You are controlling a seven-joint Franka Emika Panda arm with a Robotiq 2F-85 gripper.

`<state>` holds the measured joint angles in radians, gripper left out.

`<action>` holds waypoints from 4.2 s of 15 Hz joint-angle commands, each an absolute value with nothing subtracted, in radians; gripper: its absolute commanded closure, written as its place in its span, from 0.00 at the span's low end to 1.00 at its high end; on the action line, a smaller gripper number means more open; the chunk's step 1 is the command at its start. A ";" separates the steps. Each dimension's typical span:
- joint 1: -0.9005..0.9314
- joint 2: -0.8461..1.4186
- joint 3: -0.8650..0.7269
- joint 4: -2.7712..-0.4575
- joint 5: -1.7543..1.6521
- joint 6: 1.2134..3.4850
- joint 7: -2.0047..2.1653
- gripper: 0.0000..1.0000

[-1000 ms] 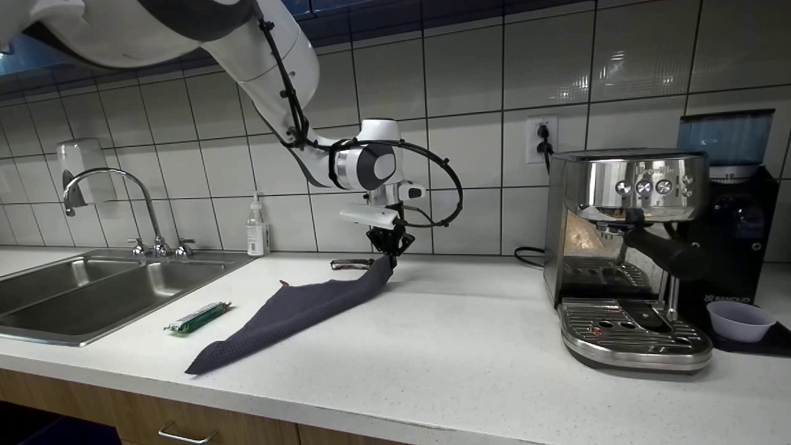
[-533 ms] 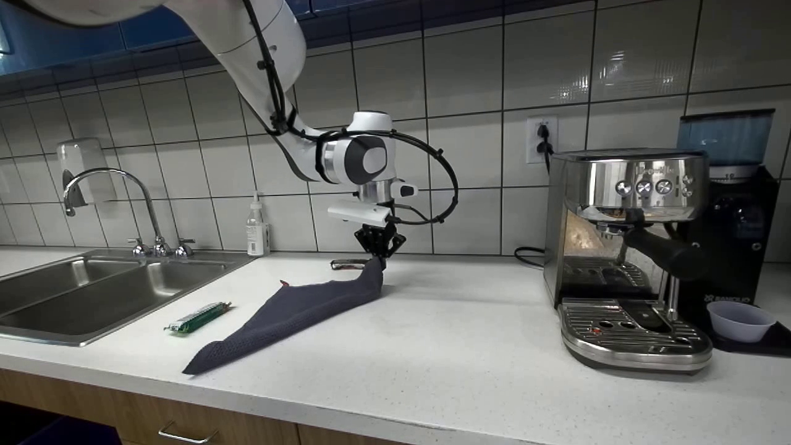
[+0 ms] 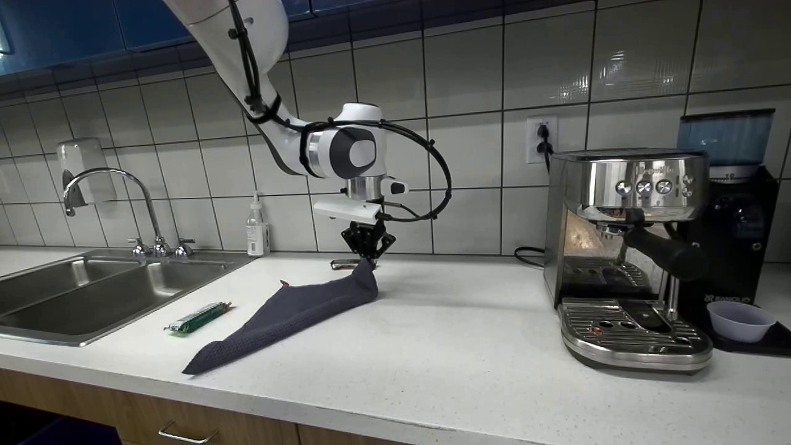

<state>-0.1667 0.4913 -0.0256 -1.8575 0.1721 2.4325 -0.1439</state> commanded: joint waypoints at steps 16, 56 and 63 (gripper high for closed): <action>-0.158 0.281 0.024 -2.113 0.234 2.461 -0.251 0.99; 0.023 0.038 0.039 -2.468 0.152 2.638 0.065 0.99; 0.050 -0.013 0.040 -2.523 0.046 2.637 0.222 0.99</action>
